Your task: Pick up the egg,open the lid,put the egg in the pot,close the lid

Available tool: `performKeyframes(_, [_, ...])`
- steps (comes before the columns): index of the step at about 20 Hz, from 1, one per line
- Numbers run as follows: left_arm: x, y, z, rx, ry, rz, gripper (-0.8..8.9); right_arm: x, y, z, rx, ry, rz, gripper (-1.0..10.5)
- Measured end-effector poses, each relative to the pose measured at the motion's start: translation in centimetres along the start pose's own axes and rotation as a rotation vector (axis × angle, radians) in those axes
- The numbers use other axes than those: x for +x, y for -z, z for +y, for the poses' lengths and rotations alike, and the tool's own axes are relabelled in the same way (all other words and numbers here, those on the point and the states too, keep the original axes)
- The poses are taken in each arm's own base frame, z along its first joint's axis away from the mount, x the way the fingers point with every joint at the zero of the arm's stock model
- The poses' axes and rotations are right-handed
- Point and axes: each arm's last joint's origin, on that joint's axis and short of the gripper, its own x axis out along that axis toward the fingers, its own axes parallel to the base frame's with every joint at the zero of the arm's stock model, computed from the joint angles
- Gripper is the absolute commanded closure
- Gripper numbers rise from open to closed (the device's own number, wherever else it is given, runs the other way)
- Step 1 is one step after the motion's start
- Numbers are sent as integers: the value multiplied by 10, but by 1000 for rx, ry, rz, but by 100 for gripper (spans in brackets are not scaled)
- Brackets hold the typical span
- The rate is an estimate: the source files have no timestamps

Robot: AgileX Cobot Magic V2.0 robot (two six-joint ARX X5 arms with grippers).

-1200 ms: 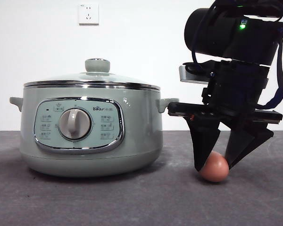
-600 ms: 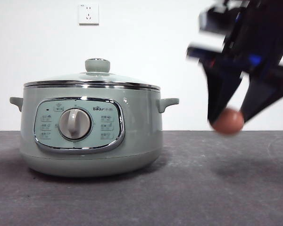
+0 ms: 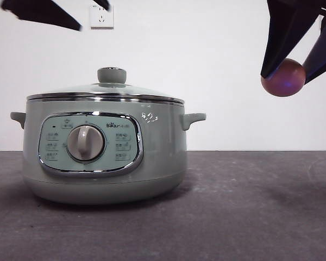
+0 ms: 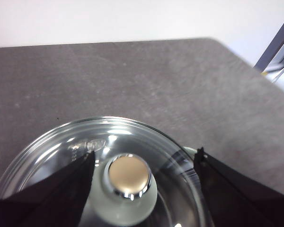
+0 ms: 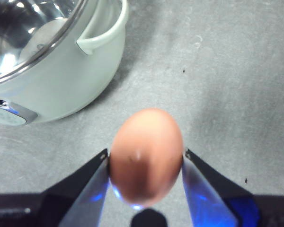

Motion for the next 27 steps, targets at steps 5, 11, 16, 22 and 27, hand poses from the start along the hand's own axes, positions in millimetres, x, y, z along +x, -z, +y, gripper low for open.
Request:
performKeyframes(5, [45,18,-2,55,-65,136,459,0,1,-1,-1,13,8,959])
performKeyframes(11, [63,31,3,78,-77,216,463,0,1,-1,-1,25,4,959])
performKeyframes(16, [63,31,3,96,-75,217,816,0,1,-1,-1,24,4,959])
performKeyframes(22, [64,31,3,146,-76,212,821,0,1,-1,-1,24,3,959])
performKeyframes(27, [63,27,2,152,-81,158,821,0,-4,0,4,10,-42,959])
